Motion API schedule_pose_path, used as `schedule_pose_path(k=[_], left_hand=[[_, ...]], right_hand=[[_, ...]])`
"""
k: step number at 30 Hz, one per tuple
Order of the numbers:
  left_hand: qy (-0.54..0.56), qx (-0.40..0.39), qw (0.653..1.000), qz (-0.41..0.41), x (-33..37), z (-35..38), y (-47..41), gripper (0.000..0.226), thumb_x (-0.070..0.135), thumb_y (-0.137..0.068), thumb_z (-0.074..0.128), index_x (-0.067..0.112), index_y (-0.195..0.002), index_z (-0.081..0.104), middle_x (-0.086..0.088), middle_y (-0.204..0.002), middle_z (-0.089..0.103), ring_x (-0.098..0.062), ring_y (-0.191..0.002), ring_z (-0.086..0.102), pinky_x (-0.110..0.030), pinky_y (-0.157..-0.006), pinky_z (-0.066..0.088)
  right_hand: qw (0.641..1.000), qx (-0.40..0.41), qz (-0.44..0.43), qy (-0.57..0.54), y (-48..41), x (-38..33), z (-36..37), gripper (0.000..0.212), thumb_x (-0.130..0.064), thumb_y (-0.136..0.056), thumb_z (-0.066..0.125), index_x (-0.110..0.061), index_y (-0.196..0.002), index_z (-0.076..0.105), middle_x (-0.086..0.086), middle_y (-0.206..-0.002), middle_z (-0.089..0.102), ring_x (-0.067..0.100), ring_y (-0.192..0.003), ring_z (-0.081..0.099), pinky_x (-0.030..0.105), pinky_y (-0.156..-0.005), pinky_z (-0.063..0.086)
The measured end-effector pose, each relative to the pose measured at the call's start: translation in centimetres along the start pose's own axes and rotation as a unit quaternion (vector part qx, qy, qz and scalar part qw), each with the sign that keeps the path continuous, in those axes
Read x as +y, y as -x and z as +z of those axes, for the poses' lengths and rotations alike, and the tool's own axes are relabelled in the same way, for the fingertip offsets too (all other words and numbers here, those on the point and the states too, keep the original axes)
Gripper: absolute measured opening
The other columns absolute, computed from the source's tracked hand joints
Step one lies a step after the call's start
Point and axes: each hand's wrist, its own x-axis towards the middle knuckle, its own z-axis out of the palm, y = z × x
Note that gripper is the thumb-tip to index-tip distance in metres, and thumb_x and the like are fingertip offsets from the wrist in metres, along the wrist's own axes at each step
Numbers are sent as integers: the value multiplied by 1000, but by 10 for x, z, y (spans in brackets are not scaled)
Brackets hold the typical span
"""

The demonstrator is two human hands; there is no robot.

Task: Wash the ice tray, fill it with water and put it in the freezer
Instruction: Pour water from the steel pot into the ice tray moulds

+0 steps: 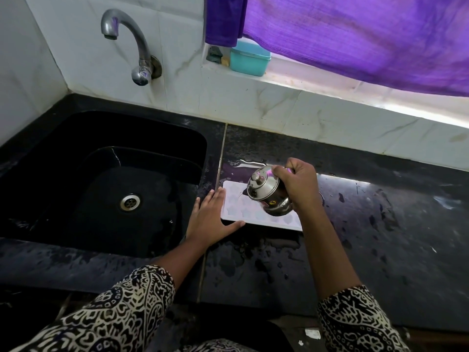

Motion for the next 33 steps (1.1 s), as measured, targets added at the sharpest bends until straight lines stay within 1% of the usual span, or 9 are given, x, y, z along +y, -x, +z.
schedule_pose_path(k=[5, 10, 15, 18, 20, 22, 26, 30, 33], left_hand=[[5, -1, 1000, -5, -1, 1, -1, 118, 90, -63, 23, 18, -156, 8, 6, -164, 12, -12, -151, 7, -40, -121, 4], [-1, -2, 1000, -10, -1, 2, -1, 112, 86, -73, 39, 17, -156, 7, 6, -164, 11, -11, -151, 6, -40, -122, 3], [-6, -6, 1000, -12, 0, 1, -1, 119, 91, -65, 27, 18, -156, 8, 6, -164, 12, -11, -151, 6, -39, -122, 3], [-2, 0, 1000, -13, 0, 1, -1, 121, 91, -61, 21, 18, -156, 9, 6, -164, 13, -11, -150, 7, -39, -122, 3], [-2, 4, 1000, -12, 0, 1, 0, 121, 91, -61, 22, 18, -156, 10, 6, -164, 14, -10, -150, 8, -39, -122, 3], [-1, 5, 1000, -14, 0, 1, 0, 121, 91, -61, 22, 18, -156, 10, 5, -164, 14, -10, -150, 8, -39, -122, 3], [3, 4, 1000, -13, 1, 0, 0, 120, 91, -61, 23, 18, -156, 9, 6, -164, 13, -10, -150, 8, -39, -121, 3], [8, 1, 1000, -14, 0, 0, 0, 112, 85, -72, 41, 19, -157, 9, 6, -164, 13, -10, -151, 7, -39, -121, 2], [9, 5, 1000, -14, 1, 1, 0, 111, 84, -72, 41, 19, -156, 10, 6, -164, 14, -10, -150, 7, -39, -121, 2]], right_hand=[[1000, 5, -3, 9, -1, 2, 1, 38, -12, -77, 68, -19, -56, 36, 0, -54, 36, 16, -56, 35, 31, -57, 35], [1000, 2, -6, 4, -2, 3, 0, 32, -11, -76, 67, -15, -58, 40, 4, -57, 37, 17, -57, 35, 30, -58, 35], [1000, -6, -10, -3, -3, 4, -2, 26, -11, -76, 67, -8, -63, 46, 10, -60, 38, 18, -58, 36, 30, -58, 35], [1000, -8, -10, -7, -4, 3, -3, 31, -11, -76, 68, -12, -60, 41, 9, -59, 38, 17, -57, 36, 29, -57, 35], [1000, -6, -5, -24, -4, 1, -4, 35, -8, -76, 68, -13, -58, 38, 7, -57, 37, 13, -53, 37, 25, -53, 36], [998, -1, 10, -59, -4, 0, -6, 39, -4, -76, 67, -15, -57, 35, 2, -54, 36, 4, -45, 34, 17, -47, 36], [989, 11, 44, -144, -4, 3, -11, 43, -2, -78, 65, -17, -54, 32, -9, -45, 34, 5, -44, 30, 18, -44, 31], [978, 30, 66, -195, -3, 7, -17, 41, -1, -80, 63, -16, -55, 33, -3, -48, 35, 7, -45, 31, 18, -44, 32], [981, 36, 66, -181, -3, 10, -22, 40, -2, -79, 63, -16, -55, 35, -3, -48, 37, 7, -45, 33, 19, -45, 34]])
